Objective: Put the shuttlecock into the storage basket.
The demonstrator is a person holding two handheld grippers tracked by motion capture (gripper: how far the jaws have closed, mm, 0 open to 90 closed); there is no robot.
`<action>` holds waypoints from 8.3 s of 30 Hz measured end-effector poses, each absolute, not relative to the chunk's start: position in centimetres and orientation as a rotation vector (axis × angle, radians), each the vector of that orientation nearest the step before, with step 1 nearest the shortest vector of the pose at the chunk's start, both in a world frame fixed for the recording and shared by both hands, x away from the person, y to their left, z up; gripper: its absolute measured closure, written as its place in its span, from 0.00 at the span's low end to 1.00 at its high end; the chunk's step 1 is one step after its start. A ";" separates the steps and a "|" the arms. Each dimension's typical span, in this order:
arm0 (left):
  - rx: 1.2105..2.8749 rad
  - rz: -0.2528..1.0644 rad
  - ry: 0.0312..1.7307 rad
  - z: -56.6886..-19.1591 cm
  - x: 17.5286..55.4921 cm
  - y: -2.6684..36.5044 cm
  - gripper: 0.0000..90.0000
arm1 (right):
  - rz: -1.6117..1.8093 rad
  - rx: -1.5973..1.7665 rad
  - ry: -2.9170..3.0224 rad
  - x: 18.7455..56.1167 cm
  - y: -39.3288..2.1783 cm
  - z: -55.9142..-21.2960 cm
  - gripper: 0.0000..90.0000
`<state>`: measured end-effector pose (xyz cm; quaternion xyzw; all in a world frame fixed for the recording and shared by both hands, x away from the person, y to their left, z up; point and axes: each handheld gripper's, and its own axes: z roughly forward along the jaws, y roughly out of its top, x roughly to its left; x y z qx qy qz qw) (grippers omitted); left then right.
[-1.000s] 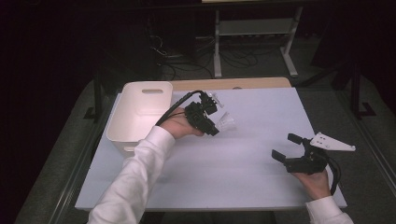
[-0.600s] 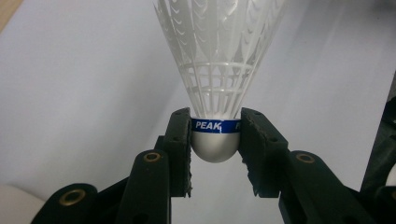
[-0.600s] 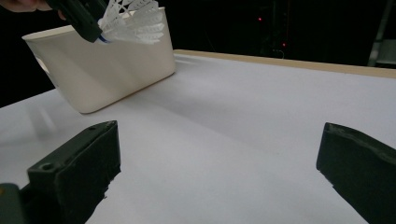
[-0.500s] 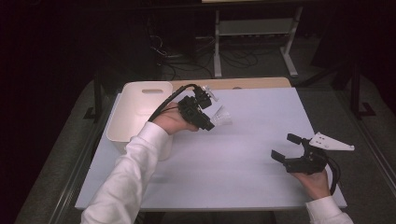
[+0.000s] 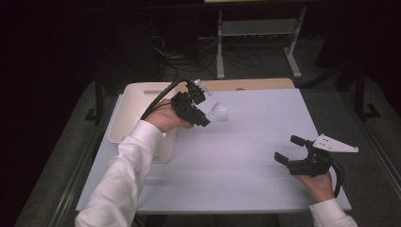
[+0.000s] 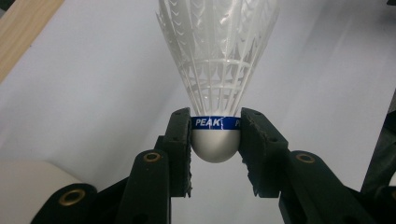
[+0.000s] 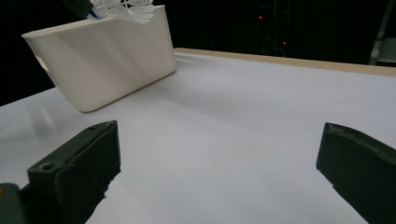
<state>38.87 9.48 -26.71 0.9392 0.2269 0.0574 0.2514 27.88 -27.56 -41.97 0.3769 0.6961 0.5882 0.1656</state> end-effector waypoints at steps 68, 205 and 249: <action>2.436 0.293 0.854 -21.4 36.6 21.7 0.72 | 1.643 1.085 1.994 28.0 -27.5 -42.3 0.00; 2.511 0.098 1.012 -28.3 37.0 26.3 0.23 | 1.628 1.070 2.040 28.3 -27.2 -42.5 0.00; 2.306 0.276 0.791 -25.2 31.8 26.7 0.00 | 1.623 1.070 2.046 28.2 -27.0 -42.4 0.00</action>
